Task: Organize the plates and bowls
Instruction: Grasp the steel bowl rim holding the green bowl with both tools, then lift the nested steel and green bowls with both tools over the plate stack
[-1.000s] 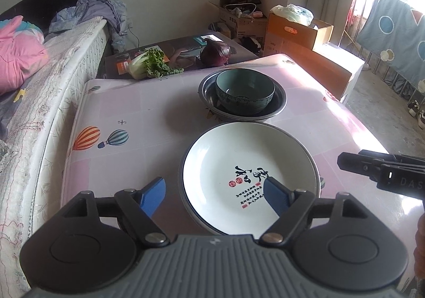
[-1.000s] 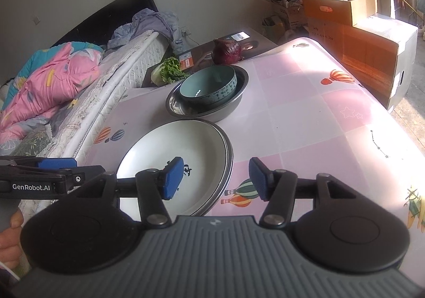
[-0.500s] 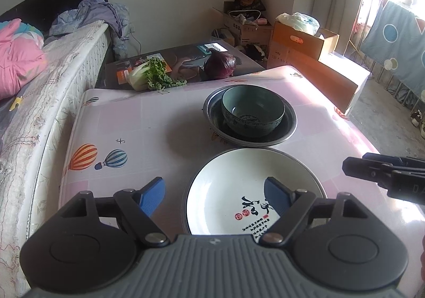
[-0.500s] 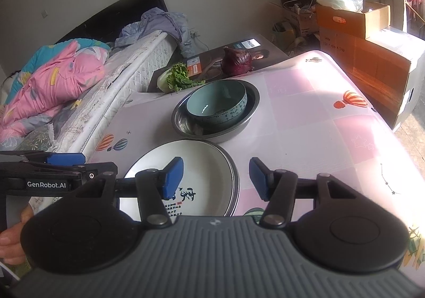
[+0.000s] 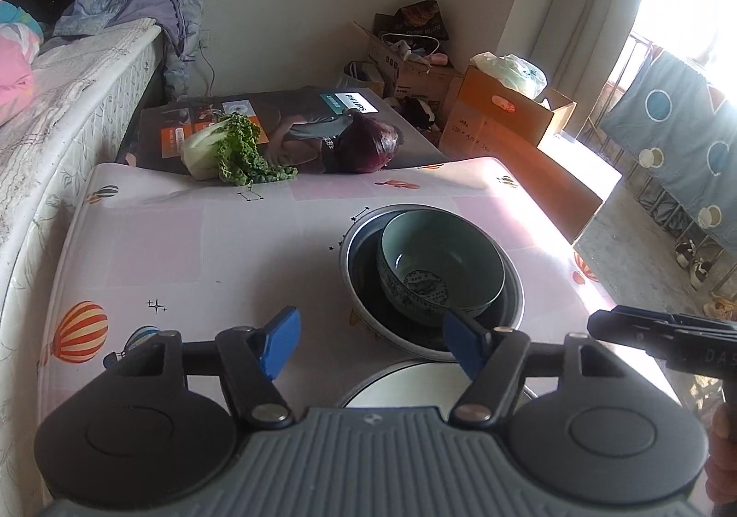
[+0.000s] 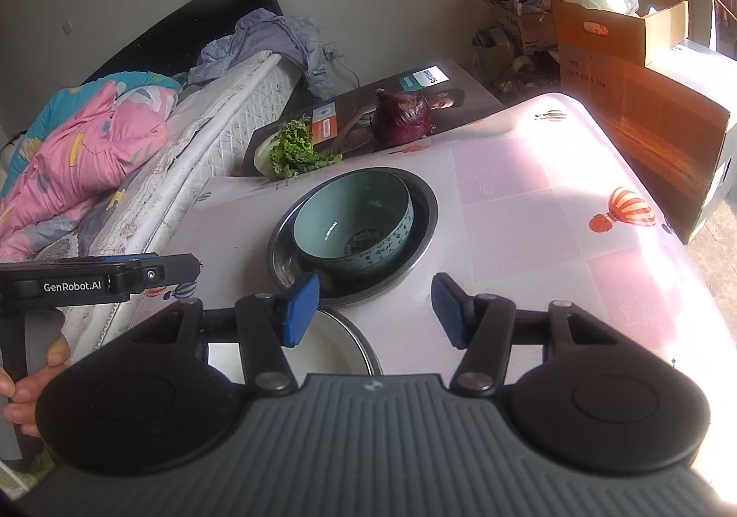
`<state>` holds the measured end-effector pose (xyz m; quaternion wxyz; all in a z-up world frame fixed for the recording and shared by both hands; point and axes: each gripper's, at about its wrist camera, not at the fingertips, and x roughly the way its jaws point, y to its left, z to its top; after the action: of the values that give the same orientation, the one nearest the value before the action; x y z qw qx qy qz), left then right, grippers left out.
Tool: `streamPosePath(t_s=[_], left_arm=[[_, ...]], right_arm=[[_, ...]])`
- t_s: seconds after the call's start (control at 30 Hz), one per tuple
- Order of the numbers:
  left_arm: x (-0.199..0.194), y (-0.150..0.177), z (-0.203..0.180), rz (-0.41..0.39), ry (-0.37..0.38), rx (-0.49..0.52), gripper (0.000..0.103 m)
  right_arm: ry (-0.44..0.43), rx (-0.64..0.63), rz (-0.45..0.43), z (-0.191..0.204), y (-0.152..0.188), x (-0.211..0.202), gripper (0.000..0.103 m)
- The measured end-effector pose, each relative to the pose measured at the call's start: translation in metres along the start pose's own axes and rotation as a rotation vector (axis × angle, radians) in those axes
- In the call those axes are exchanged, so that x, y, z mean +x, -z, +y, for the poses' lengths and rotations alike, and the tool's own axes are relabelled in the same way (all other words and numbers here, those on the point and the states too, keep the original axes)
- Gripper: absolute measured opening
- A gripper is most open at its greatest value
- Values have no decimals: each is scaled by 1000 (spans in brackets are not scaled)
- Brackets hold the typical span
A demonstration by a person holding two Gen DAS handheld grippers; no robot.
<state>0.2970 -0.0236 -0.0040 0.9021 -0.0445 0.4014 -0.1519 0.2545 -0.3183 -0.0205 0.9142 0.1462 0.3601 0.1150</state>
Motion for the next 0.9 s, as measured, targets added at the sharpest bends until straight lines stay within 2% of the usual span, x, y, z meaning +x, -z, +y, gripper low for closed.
streamPosePath(t_s=[0.2,0.27,0.37,0.7,0.9], left_arm=[[39,-14,5,48,-18,13,49],[51,-16,6,71,-19,11,41],[67,-17,11,104,-19,-5,36],[99,-20,21,171,0,-53,31],[114,-21,23,195,2,-77,30]], right_arm=[[-2,41,26,-16,-18,38,53],[-4,50,41,-19,-21,51,51],[-2,69,69,-25,-25,73,45],[12,148,142,-45,-28,124,23],[-4,168,157,-48,-31,145,16]])
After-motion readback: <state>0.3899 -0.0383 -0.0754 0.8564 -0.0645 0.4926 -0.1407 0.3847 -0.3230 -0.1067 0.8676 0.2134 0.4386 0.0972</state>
